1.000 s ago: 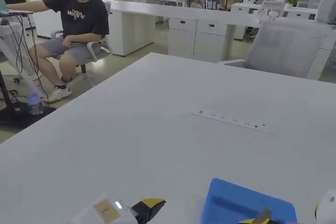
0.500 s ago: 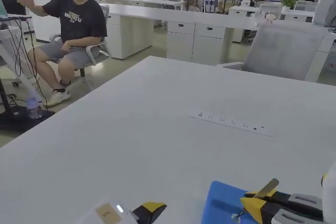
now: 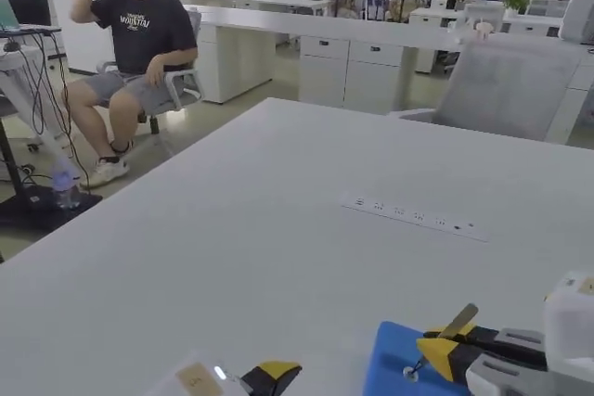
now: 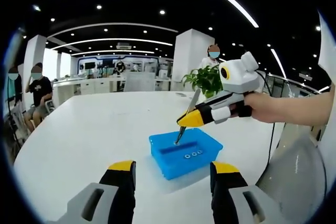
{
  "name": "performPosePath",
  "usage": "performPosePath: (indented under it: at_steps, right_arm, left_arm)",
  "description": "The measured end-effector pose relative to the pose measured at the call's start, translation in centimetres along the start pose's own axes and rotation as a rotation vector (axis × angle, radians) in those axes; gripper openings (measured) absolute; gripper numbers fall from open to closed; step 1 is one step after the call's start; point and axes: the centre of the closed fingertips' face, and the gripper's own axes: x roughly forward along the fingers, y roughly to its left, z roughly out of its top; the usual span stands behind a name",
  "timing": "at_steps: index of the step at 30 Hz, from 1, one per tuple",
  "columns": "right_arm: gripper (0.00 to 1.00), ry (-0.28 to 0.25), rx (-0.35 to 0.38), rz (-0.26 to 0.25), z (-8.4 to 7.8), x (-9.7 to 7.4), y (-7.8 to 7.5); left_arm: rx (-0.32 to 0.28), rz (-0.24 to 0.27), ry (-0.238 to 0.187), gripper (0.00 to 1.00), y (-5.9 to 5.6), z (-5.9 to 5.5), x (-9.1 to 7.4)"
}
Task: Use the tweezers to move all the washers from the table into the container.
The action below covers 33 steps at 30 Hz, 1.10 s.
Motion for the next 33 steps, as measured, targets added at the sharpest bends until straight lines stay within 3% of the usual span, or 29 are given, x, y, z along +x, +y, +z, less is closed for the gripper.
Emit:
performPosePath:
  at_steps: [10, 22, 33]
  right_arm:
    - [0.03, 0.027, 0.012, -0.011, -0.6, 1.1, -1.0]
    - [0.03, 0.056, 0.035, -0.024, -2.0, 2.2, -1.9]
    - [0.03, 0.102, 0.038, -0.025, -3.7, 2.8, -2.5]
  left_arm:
    - [-0.012, -0.019, -0.004, 0.55, -0.2, 0.1, 0.1]
    - [-0.002, -0.039, 0.027, 0.55, -0.8, -0.4, 0.3]
    - [-0.011, -0.026, 0.021, 0.55, -0.5, -0.2, 0.2]
